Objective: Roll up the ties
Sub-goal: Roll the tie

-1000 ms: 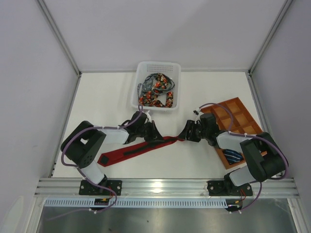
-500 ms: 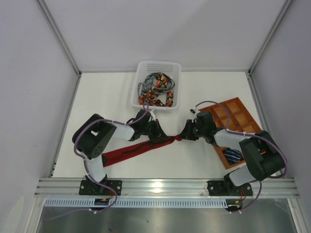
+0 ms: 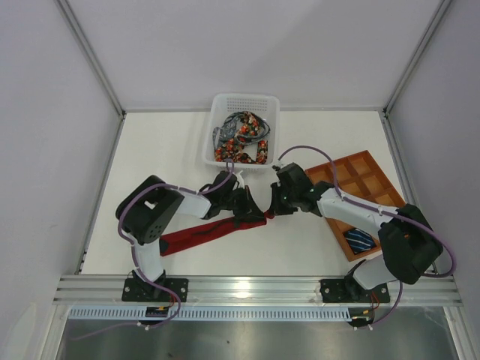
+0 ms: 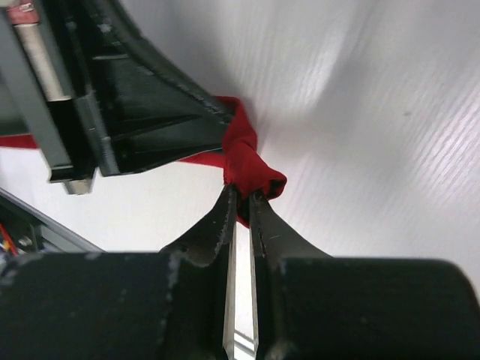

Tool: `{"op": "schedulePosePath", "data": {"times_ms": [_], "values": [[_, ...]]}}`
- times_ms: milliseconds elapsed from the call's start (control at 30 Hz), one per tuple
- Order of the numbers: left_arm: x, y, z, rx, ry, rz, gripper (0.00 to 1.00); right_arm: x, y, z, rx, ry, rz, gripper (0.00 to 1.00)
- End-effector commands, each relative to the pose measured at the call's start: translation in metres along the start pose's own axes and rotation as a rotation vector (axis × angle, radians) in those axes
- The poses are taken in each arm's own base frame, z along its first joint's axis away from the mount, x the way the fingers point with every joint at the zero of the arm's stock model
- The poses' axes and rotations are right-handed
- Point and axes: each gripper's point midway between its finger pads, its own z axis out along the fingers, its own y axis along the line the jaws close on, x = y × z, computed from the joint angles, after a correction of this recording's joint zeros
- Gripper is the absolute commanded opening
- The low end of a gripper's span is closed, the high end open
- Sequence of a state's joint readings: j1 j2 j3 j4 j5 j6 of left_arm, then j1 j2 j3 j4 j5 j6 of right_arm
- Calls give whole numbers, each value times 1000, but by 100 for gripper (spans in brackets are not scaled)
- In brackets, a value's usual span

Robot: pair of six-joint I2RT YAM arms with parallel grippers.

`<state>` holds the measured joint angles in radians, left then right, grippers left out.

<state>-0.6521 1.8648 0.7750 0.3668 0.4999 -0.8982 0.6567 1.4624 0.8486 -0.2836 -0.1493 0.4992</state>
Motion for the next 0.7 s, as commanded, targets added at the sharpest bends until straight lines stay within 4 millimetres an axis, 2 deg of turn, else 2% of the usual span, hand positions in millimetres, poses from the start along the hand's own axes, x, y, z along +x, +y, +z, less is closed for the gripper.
{"op": "schedulePosePath", "data": {"times_ms": [0, 67, 167, 200, 267, 300, 367, 400, 667], "values": [[6, -7, 3, 10, -13, 35, 1, 21, 1, -16, 146, 80, -113, 0], [9, -7, 2, 13, -14, 34, 1, 19, 4, -17, 195, 75, -153, 0], [11, -7, -2, 14, -23, 32, 3, 28, -2, -18, 304, 97, -215, 0], [9, -11, -5, 21, -34, 41, 10, 29, -3, -18, 317, 102, -223, 0], [11, -11, -12, 17, -45, 56, 17, 32, -5, -20, 355, 103, -238, 0], [9, -18, -18, 28, -62, 72, 23, 32, -4, -22, 361, 99, -242, 0], [13, -13, -25, 0, -64, 87, 29, 33, -4, -25, 369, 96, -246, 0], [10, -22, -34, 19, -81, 106, 29, 32, -3, -28, 367, 89, -245, 0], [9, -27, -68, -25, -139, 185, 35, 34, -4, -40, 388, 94, -266, 0]]}}
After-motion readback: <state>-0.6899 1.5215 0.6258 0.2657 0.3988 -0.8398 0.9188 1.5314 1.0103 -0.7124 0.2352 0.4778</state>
